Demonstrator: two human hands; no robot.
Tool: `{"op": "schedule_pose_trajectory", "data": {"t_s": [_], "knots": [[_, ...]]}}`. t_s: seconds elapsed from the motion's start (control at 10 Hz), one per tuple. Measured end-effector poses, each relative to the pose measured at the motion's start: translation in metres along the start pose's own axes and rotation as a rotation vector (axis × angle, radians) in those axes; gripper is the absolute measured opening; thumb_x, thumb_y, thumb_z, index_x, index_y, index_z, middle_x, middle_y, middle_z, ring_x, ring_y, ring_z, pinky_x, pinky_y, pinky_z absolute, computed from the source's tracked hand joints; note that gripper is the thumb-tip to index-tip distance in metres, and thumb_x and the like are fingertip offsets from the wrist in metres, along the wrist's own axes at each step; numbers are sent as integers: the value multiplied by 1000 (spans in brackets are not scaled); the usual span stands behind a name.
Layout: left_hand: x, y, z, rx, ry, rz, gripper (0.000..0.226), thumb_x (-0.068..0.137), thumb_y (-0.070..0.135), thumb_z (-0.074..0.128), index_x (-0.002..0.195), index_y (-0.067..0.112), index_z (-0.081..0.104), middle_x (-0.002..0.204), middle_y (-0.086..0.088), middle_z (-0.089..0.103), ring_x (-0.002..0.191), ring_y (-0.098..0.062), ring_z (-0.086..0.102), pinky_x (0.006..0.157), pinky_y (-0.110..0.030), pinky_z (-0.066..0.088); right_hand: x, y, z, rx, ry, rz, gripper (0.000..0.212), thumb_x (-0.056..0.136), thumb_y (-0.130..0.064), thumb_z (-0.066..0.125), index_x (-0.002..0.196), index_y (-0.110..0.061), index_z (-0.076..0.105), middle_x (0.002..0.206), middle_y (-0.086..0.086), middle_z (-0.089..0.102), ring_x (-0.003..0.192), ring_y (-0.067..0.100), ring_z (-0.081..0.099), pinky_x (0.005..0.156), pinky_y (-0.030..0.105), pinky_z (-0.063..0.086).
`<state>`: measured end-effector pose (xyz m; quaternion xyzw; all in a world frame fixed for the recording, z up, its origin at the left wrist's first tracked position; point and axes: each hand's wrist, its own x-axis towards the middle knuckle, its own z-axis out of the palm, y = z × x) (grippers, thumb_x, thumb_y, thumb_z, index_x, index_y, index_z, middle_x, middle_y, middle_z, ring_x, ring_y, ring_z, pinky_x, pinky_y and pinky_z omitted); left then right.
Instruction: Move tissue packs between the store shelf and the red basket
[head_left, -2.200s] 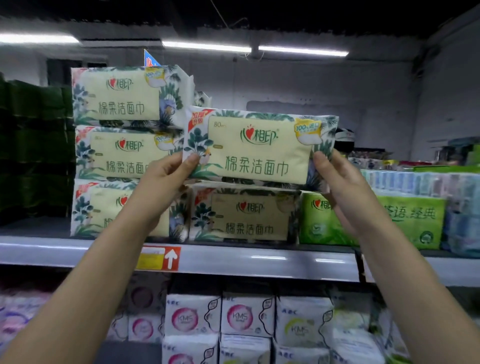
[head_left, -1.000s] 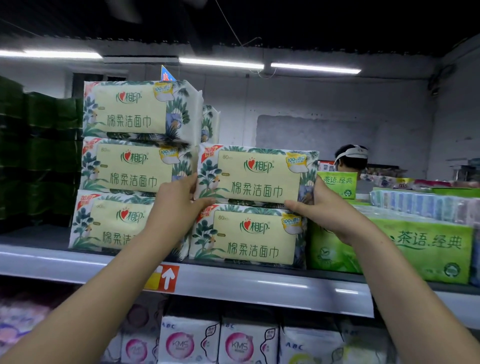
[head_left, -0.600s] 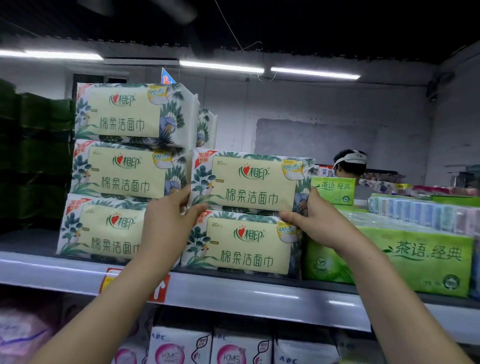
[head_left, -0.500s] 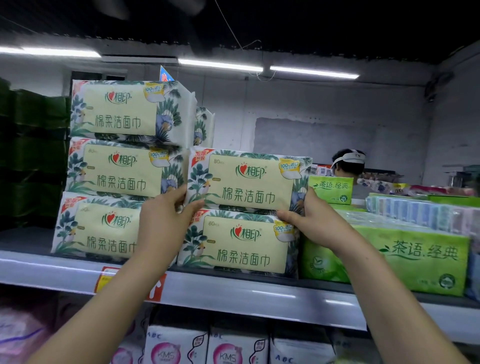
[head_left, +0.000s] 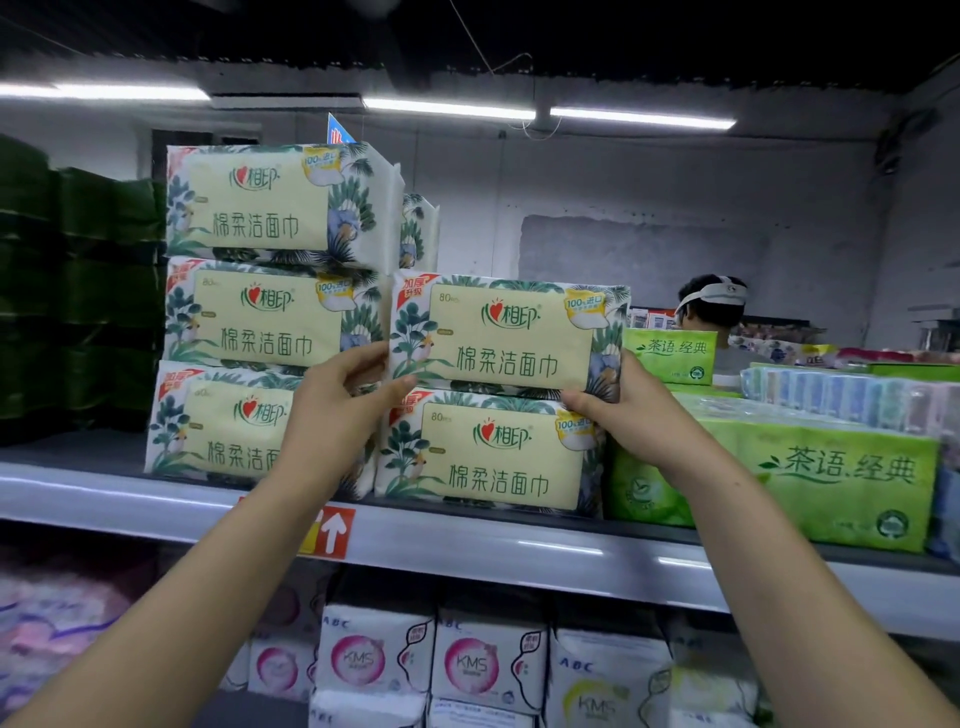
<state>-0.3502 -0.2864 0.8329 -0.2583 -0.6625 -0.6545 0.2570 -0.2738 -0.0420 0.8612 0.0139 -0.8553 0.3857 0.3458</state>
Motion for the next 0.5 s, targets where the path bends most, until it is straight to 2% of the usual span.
{"op": "schedule_pose_trajectory", "data": {"t_s": [0.1, 0.2, 0.3, 0.4, 0.5], "knots": [[-1, 1, -5, -37, 6, -10, 47, 82, 17, 72, 126, 17, 59, 114, 4, 66, 110, -7, 60, 97, -26, 47, -1, 2, 3, 14, 30, -12, 69, 80, -27, 73, 138, -16, 36, 129, -5, 59, 117, 14, 56, 103, 41, 43], [-6, 6, -8, -69, -12, -5, 42, 85, 20, 68, 126, 17, 60, 115, 5, 66, 109, -5, 60, 98, -27, 46, -8, -2, 4, 124, 88, -37, 58, 85, -25, 69, 132, -23, 35, 135, -11, 49, 119, 5, 48, 94, 17, 43], [-11, 13, -10, -85, -27, 27, 38, 90, 22, 62, 127, 17, 59, 113, 9, 65, 104, 5, 58, 87, -14, 47, -16, -2, 5, 362, 187, -49, 71, 90, -27, 60, 149, -18, 20, 155, -6, 25, 139, 6, 28, 105, 18, 28], [-13, 22, -12, -136, -41, 17, 38, 94, 25, 56, 132, 19, 56, 121, 9, 63, 110, 3, 57, 84, -12, 46, -27, -8, 1, 500, 274, -71, 60, 95, -28, 52, 148, -22, 24, 155, -8, 27, 138, 3, 29, 105, 20, 26], [-22, 24, -16, -237, -26, 4, 39, 96, 32, 52, 134, 28, 52, 124, 18, 59, 115, 4, 53, 94, -20, 40, -40, -8, -6, 612, 320, -76, 46, 96, -34, 47, 141, -31, 38, 146, -17, 40, 130, -2, 38, 102, 22, 29]]}}
